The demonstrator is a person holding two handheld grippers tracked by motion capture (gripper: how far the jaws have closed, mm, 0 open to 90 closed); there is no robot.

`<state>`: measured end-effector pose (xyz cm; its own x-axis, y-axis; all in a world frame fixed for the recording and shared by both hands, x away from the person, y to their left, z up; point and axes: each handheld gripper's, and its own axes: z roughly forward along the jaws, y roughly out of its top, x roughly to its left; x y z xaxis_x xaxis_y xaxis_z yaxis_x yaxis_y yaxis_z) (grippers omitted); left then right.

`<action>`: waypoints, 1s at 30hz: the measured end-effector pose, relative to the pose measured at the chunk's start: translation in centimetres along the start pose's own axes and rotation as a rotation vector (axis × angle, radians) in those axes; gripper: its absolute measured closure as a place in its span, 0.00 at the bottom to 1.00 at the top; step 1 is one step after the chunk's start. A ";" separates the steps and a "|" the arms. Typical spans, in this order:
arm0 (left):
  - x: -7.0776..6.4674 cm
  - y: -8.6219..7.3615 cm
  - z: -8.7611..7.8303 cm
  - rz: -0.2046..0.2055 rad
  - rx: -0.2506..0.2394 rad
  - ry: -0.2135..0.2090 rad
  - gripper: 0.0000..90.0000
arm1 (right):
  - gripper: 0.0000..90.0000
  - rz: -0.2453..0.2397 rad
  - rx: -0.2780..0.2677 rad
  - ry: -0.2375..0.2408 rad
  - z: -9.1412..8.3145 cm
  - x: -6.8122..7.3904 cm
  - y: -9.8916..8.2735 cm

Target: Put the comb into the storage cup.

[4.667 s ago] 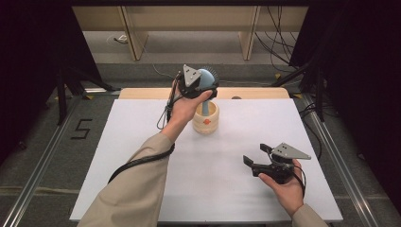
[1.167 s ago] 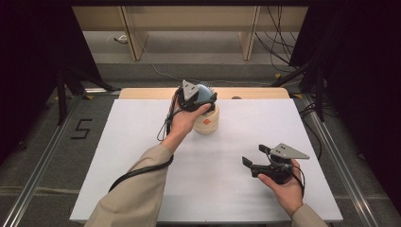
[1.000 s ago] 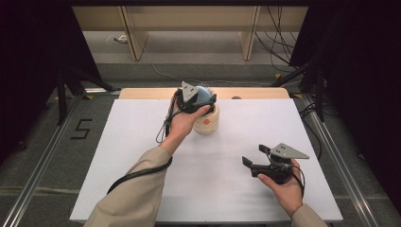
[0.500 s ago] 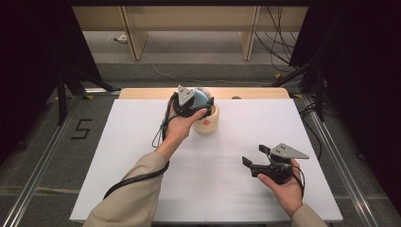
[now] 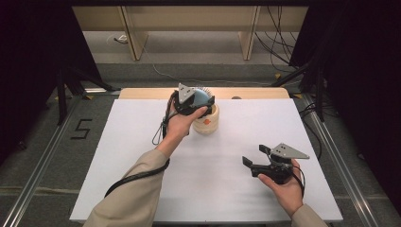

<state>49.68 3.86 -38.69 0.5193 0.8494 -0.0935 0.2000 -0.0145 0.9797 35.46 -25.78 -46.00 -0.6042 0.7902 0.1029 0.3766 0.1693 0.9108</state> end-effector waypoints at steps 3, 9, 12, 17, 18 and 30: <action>0.0 0.2 0.0 0.006 0.000 0.001 0.12 | 0.18 0.000 0.001 0.000 0.0 0.0 0.0; 0.1 0.3 -0.2 0.025 -0.001 0.003 0.01 | 0.18 0.001 0.002 0.001 0.0 0.0 0.0; 0.0 0.2 -0.4 0.033 0.003 0.000 0.00 | 0.18 0.002 0.003 0.001 0.0 0.0 0.0; 0.1 0.1 -0.7 0.035 0.004 0.002 0.00 | 0.18 0.000 0.006 0.001 0.1 0.0 0.0; 0.1 0.2 -0.8 0.037 0.003 0.001 0.00 | 0.18 0.000 0.006 0.000 0.1 0.1 0.0; 0.0 0.6 -2.5 0.054 0.003 0.000 0.00 | 0.18 0.000 0.002 -0.003 0.0 0.0 0.0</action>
<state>47.76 5.18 -37.64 0.5294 0.8474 -0.0403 0.1742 -0.0622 0.9827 35.46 -25.75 -46.01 -0.6019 0.7920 0.1021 0.3784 0.1703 0.9098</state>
